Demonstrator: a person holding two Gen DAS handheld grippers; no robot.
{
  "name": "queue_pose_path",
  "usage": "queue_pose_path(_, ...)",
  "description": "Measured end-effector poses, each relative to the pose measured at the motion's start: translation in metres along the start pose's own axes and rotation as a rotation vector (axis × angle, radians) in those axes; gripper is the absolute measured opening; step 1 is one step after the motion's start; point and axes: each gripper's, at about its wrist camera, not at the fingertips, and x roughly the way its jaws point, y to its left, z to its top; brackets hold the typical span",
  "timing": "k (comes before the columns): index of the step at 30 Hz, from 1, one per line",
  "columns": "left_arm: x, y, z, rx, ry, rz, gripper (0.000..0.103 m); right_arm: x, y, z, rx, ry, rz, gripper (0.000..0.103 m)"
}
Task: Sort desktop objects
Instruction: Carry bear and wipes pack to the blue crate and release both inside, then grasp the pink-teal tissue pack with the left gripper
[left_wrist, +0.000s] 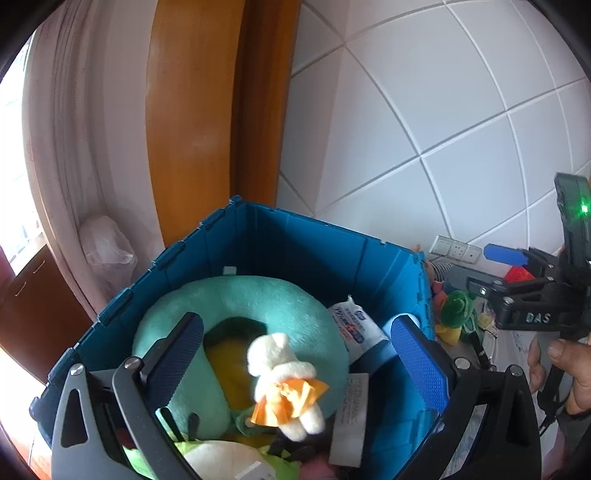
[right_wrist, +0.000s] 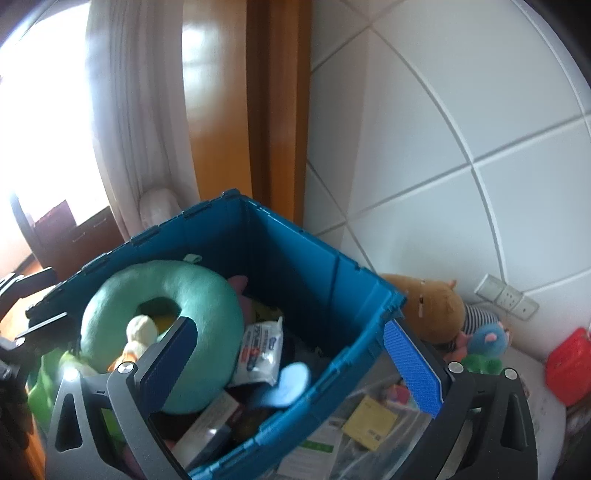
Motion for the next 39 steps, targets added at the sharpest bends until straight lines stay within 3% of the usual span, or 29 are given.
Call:
queue_pose_path(8, -0.006, -0.058, -0.014, 0.063, 0.011, -0.038, 0.103, -0.039, -0.032, -0.059, 0.061, -0.014, -0.006, 0.103)
queue_pose_path(19, 0.018, -0.19, -0.053, 0.15, 0.087, -0.098, 0.103, -0.099, -0.168, -0.19, 0.214, 0.045, -0.133, 0.103)
queue_pose_path(23, 0.048, -0.244, -0.075, 0.167, 0.126, -0.143, 0.103, -0.119, -0.221, -0.231, 0.264, 0.089, -0.161, 0.103)
queue_pose_path(30, 0.119, -0.311, -0.113, 0.185, 0.183, -0.154, 0.103, -0.141, -0.295, -0.293, 0.312, 0.16, -0.193, 0.103)
queue_pose_path(39, 0.25, -0.341, -0.135, 0.176, 0.259, -0.15, 0.103, -0.14, -0.344, -0.358, 0.421, 0.275, -0.246, 0.103)
